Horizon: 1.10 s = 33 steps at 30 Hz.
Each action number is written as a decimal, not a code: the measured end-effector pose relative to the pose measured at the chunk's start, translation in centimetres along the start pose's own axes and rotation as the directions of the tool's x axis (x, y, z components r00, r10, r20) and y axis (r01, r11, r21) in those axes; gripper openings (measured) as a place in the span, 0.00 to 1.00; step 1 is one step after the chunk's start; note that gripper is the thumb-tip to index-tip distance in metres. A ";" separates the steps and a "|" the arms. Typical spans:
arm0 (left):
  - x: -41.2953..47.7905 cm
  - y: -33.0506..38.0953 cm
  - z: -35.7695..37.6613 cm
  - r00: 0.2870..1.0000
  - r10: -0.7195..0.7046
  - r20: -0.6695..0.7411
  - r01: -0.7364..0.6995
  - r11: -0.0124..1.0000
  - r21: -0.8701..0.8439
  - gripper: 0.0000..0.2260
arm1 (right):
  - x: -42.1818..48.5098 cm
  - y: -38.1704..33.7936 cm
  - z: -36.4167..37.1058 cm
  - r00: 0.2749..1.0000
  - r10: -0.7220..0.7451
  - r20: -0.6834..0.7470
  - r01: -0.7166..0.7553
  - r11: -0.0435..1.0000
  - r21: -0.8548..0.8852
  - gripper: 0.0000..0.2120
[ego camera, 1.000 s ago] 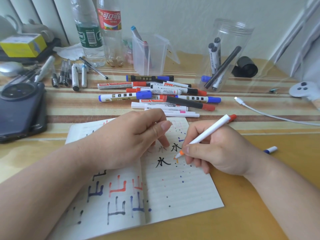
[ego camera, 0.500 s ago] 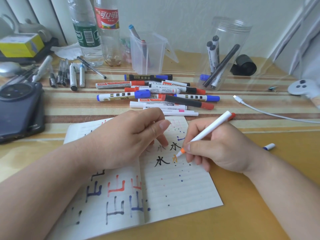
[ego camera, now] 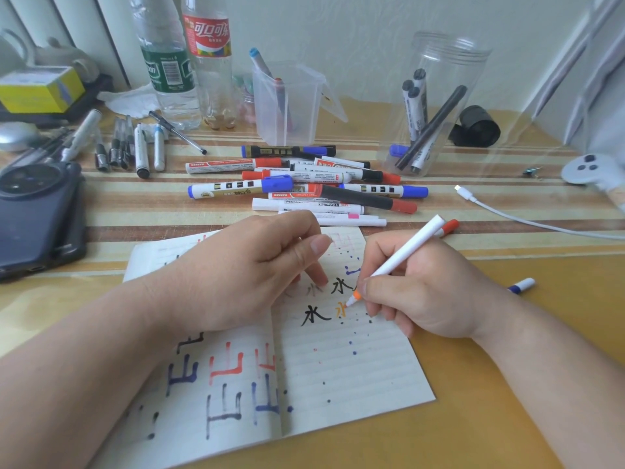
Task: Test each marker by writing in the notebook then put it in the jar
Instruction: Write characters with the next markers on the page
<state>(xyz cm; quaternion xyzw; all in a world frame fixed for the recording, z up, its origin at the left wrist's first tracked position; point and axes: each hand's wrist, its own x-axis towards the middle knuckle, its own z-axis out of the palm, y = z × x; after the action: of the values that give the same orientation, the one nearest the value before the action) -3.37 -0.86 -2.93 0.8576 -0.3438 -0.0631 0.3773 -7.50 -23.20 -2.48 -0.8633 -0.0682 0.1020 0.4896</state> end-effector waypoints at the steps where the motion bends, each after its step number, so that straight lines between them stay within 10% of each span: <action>1: 0.0 0.0 0.0 1.000 -0.001 -0.003 0.001 1.000 -0.001 0.16 | 0.1 0.0 0.0 1.000 0.010 -0.002 -0.010 1.000 0.001 0.06; 7: 0.1 -0.1 0.2 1.000 0.009 -0.001 -0.009 0.999 0.046 0.12 | 0.5 -0.2 0.2 0.999 -0.028 -0.016 0.028 0.999 -0.022 0.08; 16: 0.3 -0.8 0.6 0.975 0.172 -0.139 -0.145 0.973 0.180 0.08 | 1.5 0.9 -0.4 0.974 -0.105 -0.199 0.201 0.804 0.560 0.06; 33: 0.4 -0.3 0.5 0.952 0.231 -0.202 -0.197 0.965 0.176 0.10 | 1.1 0.9 -0.2 0.966 -0.188 -0.178 0.259 0.715 0.649 0.04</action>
<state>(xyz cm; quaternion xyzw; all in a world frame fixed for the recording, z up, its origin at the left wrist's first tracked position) -3.09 -1.22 -3.45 0.8434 -0.3947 0.1004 0.3505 -6.34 -23.57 -3.24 -0.6200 -0.1067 0.0170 0.7771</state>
